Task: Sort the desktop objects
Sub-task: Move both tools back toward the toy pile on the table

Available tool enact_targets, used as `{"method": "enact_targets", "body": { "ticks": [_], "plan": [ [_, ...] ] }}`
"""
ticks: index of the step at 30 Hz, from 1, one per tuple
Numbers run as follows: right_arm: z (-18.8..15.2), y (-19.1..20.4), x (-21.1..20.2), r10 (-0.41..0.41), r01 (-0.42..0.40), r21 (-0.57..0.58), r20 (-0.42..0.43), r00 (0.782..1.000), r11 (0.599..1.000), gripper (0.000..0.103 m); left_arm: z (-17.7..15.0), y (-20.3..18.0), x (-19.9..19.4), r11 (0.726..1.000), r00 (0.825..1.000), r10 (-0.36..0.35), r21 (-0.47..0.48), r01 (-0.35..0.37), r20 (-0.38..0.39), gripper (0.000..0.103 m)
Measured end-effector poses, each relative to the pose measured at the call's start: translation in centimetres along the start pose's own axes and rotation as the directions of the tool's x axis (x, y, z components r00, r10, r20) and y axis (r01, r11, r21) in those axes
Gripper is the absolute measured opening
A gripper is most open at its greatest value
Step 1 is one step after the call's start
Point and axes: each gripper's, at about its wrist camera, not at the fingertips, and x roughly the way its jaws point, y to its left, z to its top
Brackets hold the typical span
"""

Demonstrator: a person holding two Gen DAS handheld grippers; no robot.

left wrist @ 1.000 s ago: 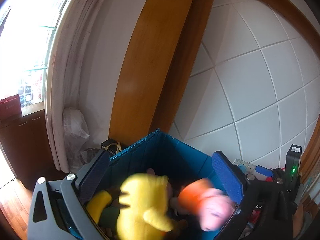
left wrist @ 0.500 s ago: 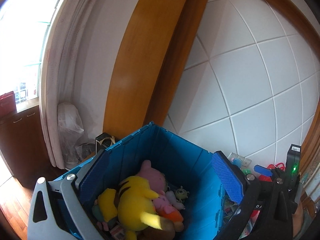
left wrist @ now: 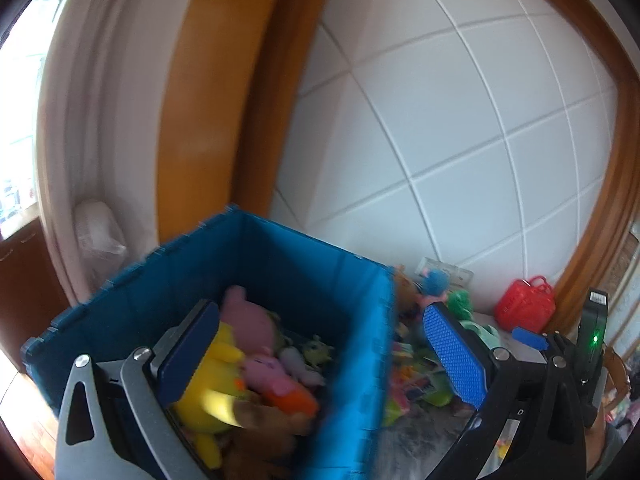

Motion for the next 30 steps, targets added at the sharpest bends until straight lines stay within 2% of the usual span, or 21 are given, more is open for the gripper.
{"method": "enact_targets", "body": {
  "ticks": [5,7,11,15,18,21,25,30],
  "plan": [
    [-4.7,-7.4,-2.1,-0.062,0.065,0.075,-0.037,0.997,0.995,0.103,-2.4,-7.0,3.1,0.996,0.995,-0.079,0.042,0.082,-0.059,0.103],
    [-6.6,-10.4,-3.0,-0.089,0.094,0.095,-0.057,0.994,0.991,0.103,-4.3,-9.5,5.0,0.993,0.99,-0.099,0.061,0.105,-0.098,0.103],
    [-9.5,-15.3,-3.8,-0.112,0.123,0.106,-0.1,0.989,0.987,0.103,-8.3,-14.7,8.9,0.984,0.975,-0.133,0.097,0.152,-0.177,0.103],
    [-12.4,-20.1,-4.6,-0.134,0.151,0.114,-0.142,0.981,0.982,0.103,-12.2,-19.8,12.7,0.971,0.953,-0.164,0.128,0.201,-0.256,0.103],
    [-14.5,-23.8,-5.2,-0.15,0.172,0.119,-0.174,0.973,0.978,0.103,-14.9,-22.5,15.3,0.966,0.947,-0.156,0.157,0.206,-0.281,0.103],
    [-16.7,-27.4,-5.8,-0.165,0.193,0.124,-0.206,0.965,0.973,0.103,-17.4,-24.6,18.4,0.957,0.943,-0.126,0.212,0.197,-0.308,0.103],
    [-19.1,-29.9,-5.4,-0.159,0.196,0.125,-0.257,0.953,0.973,0.103,-20.2,-26.0,22.8,0.93,0.94,-0.082,0.313,0.191,-0.33,0.103],
    [-21.4,-31.1,-4.2,-0.147,0.202,0.143,-0.322,0.935,0.969,0.103,-23.9,-26.4,28.8,0.873,0.914,-0.1,0.406,0.27,-0.393,0.103]
  ]
}}
